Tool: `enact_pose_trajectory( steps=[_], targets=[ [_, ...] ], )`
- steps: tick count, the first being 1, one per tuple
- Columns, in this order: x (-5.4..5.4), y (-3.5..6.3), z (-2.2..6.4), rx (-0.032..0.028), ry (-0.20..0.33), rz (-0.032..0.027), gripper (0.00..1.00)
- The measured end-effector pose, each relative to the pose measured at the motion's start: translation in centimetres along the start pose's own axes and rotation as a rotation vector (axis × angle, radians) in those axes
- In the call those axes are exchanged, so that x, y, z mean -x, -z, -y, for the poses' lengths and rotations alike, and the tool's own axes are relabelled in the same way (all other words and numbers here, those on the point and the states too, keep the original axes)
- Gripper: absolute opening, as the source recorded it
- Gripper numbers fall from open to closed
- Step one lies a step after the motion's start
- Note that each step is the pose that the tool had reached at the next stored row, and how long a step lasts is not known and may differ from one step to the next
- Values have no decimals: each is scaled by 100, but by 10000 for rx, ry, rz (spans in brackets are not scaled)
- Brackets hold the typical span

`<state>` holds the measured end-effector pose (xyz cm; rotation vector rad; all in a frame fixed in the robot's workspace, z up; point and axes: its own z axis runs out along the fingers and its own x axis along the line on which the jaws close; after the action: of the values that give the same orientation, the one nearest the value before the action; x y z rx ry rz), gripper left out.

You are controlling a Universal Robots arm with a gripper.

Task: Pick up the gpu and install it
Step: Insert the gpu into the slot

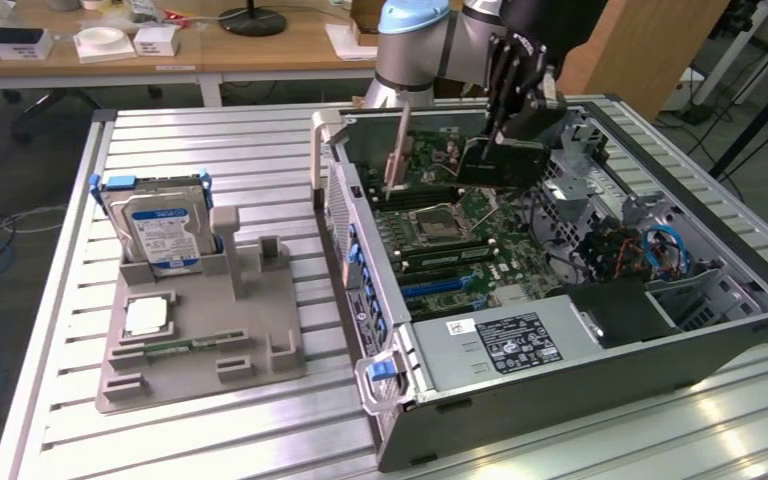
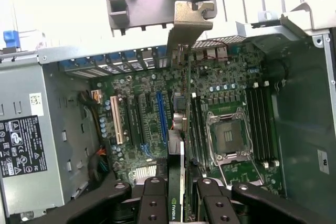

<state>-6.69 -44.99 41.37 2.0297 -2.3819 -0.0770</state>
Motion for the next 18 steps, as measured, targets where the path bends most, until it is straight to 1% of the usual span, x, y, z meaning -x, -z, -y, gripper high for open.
enact_pose_trajectory(
  steps=[5, 14, 18],
  targets=[
    [0, 0, 0, 9, 395, -18, 26],
    [0, 0, 1, 21, 940, -42, 26],
    [0, 0, 1, 23, 1005, -45, 26]
  ],
)
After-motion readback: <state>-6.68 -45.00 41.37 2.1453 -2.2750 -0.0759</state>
